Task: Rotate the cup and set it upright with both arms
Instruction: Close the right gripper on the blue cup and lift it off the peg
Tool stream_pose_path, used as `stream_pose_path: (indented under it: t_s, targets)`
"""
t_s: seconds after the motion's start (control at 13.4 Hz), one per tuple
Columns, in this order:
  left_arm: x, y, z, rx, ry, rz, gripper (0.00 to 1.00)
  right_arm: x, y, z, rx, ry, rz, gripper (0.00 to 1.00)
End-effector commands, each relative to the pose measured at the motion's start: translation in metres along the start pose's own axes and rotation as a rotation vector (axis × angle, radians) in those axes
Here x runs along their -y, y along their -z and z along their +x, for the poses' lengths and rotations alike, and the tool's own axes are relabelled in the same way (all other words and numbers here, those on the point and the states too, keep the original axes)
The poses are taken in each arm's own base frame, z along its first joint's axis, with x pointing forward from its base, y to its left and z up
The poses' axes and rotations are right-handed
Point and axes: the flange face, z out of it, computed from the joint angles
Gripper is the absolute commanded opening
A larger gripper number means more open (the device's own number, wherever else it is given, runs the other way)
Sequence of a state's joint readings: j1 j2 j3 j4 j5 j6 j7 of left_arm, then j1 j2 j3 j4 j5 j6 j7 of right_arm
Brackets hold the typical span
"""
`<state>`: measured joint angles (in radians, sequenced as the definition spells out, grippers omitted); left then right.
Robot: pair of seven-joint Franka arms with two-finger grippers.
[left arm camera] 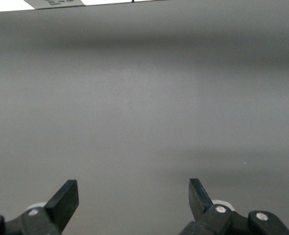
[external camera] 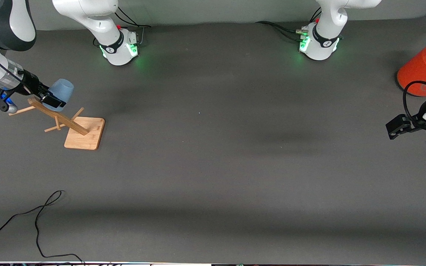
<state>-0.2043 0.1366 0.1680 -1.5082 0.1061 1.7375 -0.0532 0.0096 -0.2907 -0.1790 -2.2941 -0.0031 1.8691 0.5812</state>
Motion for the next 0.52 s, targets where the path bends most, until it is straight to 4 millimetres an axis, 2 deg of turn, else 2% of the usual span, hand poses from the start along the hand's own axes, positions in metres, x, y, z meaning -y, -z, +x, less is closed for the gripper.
stream_pose_path:
  t_s: [0.0, 0.07, 0.15, 0.22, 0.45]
  targets:
    - [-0.0009, 0.0047, 0.0009, 0.007, -0.021, 0.016, 1.0, -0.002, 0.0014, -0.0045, -0.004, -0.024, 0.028, 0.74]
    - [-0.0027, 0.005, 0.0009, 0.007, -0.024, 0.015, 1.0, -0.0033, 0.0011, -0.0041, -0.001, -0.027, 0.027, 0.53]
    - [-0.0036, 0.0051, 0.0009, 0.006, -0.025, 0.015, 1.0, -0.004, 0.001, -0.0038, 0.001, -0.028, 0.027, 0.38]
    - [-0.0028, 0.005, 0.0009, 0.007, -0.024, 0.015, 1.0, -0.0047, 0.0008, -0.0036, 0.003, -0.028, 0.027, 0.32]
    - [-0.0016, 0.0071, 0.0013, 0.002, -0.02, 0.015, 1.0, -0.0065, 0.0054, -0.0076, 0.008, -0.028, 0.025, 0.32]
